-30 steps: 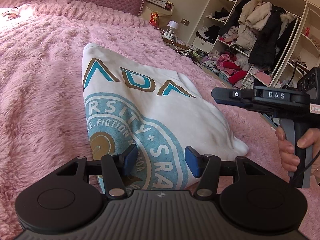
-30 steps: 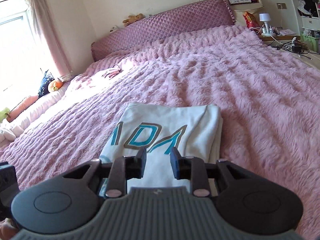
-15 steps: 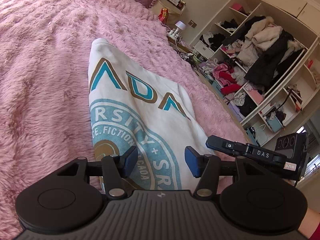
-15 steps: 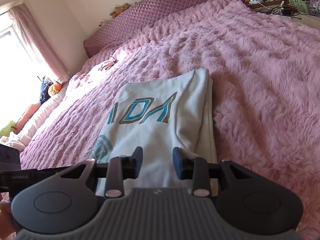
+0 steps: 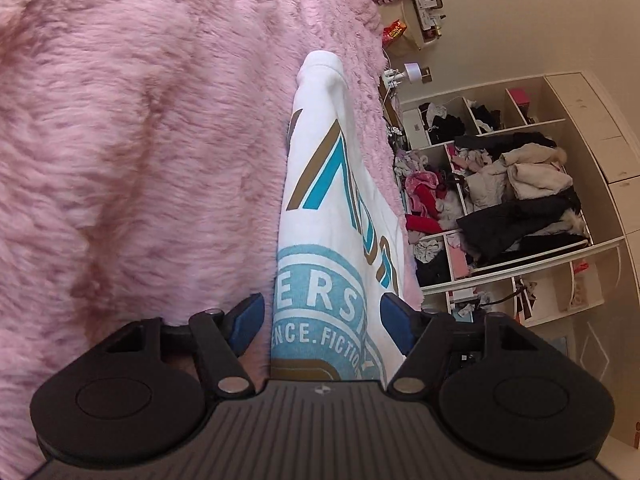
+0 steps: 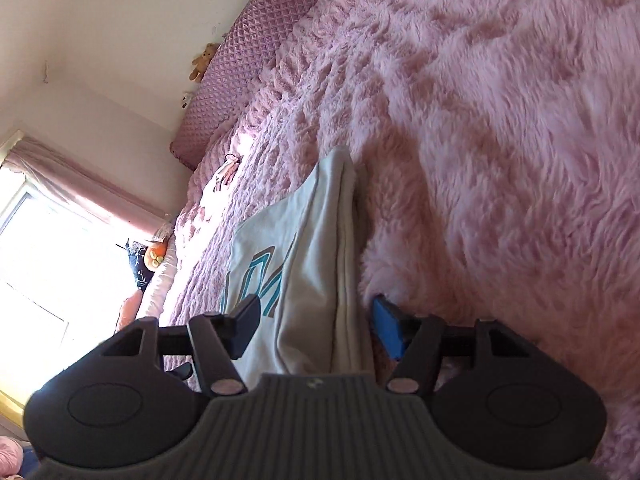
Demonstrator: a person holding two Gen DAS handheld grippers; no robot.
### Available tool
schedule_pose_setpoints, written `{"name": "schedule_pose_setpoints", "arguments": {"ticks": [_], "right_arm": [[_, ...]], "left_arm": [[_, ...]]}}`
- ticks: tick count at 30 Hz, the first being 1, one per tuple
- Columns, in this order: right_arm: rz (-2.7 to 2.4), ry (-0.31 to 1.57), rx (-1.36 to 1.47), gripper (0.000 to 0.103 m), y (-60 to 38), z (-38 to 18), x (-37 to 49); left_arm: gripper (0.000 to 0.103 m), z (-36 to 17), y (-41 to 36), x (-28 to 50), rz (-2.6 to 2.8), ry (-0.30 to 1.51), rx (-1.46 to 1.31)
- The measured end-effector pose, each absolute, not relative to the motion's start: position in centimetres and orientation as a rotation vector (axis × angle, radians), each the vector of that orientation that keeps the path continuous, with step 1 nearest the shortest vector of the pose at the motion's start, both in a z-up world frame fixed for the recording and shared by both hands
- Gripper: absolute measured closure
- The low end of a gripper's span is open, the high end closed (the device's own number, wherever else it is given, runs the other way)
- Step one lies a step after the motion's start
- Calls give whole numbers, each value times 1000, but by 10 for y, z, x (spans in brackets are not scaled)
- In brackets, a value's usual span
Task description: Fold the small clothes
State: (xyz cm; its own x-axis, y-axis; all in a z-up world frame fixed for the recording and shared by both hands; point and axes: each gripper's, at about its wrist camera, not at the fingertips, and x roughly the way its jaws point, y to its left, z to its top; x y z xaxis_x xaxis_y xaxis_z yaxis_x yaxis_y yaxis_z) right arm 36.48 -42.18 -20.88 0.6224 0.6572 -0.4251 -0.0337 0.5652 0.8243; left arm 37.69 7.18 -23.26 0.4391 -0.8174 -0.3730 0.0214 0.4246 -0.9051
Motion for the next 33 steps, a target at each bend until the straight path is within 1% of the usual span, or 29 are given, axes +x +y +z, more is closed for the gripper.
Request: {"name": "schedule_pose_setpoints", "arguments": {"ticks": [3,8,11,14,15,16,17,18,20,21,22,23,24,25,33], "right_arm": [[492,828,934,43,-417,-219,378],[545,840,938,30,-395,-222,396],[554,853,914,26,-378,-221,408],[551,856,901,27,-367,-222,413],[541,853,894,34,-365,-221,413],[530,851,886,41,-364,-220,413],[514,852,872,58,-363,-218,412],[495,856,858,67,-363,-216,411],[475,846,855,73,-367,-211,406],[462,842,847,75,-366,-208,405],[454,841,833,75,-365,-204,403],[445,843,810,76,-363,-199,403],[434,846,789,76,-361,-193,402],[429,844,774,76,-358,-187,402],[455,795,744,79,-348,-138,390]], "left_arm": [[25,-234,59,393,-658,982,-987],[24,-238,41,413,-669,998,-990],[17,-238,29,420,-670,996,-968],[15,-237,24,420,-663,1000,-935],[15,-236,23,421,-665,1000,-930],[16,-234,21,421,-670,997,-925],[19,-232,21,418,-669,991,-917],[24,-229,20,417,-670,990,-909],[28,-223,18,415,-681,987,-888],[33,-219,17,414,-684,982,-875],[43,-215,16,412,-676,978,-854],[49,-211,16,411,-664,979,-842],[62,-208,17,411,-645,983,-831],[72,-205,18,410,-634,985,-832],[75,-162,28,396,-656,922,-803]]}}
